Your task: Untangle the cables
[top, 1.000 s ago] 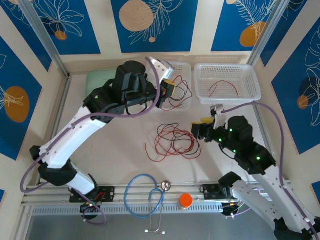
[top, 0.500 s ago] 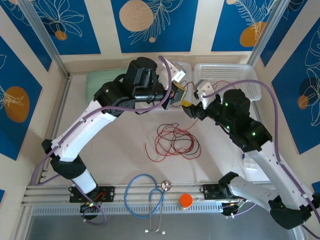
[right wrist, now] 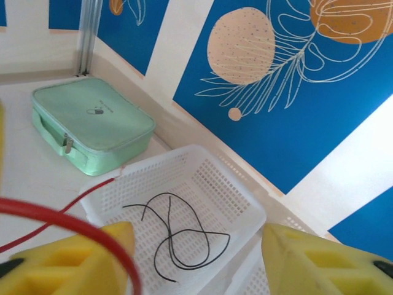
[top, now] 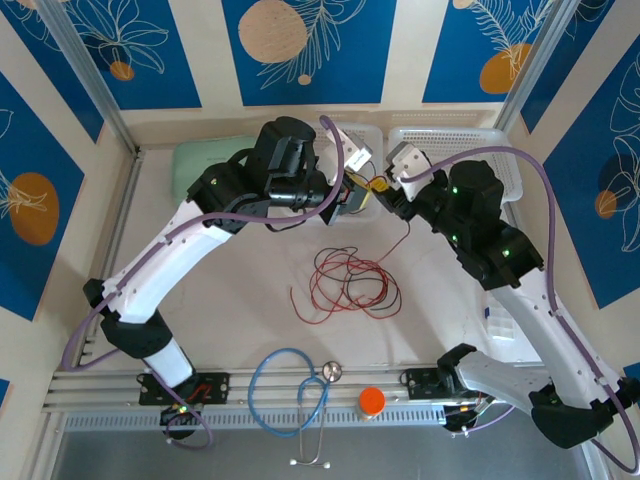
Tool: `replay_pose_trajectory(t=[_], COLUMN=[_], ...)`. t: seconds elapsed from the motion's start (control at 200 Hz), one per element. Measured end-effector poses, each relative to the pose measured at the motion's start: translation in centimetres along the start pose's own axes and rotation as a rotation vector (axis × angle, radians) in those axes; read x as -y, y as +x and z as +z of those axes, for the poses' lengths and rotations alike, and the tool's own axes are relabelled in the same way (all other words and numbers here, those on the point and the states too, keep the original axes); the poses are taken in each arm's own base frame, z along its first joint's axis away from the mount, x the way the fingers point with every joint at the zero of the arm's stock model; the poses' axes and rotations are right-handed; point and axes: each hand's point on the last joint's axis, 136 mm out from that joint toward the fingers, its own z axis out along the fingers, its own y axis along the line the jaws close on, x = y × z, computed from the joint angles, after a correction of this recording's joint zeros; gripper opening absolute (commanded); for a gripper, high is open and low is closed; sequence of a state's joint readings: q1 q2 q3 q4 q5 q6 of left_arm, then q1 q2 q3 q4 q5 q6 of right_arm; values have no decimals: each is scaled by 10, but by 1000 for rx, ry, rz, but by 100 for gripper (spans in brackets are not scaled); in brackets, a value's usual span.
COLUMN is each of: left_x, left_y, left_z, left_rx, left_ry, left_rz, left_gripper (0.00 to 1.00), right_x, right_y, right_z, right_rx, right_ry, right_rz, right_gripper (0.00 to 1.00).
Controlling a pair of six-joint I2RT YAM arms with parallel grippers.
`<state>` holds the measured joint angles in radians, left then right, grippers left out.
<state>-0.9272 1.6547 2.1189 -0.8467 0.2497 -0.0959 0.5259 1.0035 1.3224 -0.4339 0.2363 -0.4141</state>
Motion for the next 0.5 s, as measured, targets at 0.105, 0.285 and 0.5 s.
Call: replay_pose_trajectory(t=[0.105,0.285,0.5], left_x=[1,1,1], left_y=[2,4,12], left_z=[0,0,-15], left_rx=[-7,-7,21], left_ry=[4,5,-13], left_rz=[-2,-7,5], left_gripper=[3,33,68], right_x=[3,4,36], right_y=[0,3,6], right_z=[3,11,13], right_rx=[-3,-15,-38], right_ry=[4,-4,89], right_rz=[11,32,97], right_gripper=[18,0,0])
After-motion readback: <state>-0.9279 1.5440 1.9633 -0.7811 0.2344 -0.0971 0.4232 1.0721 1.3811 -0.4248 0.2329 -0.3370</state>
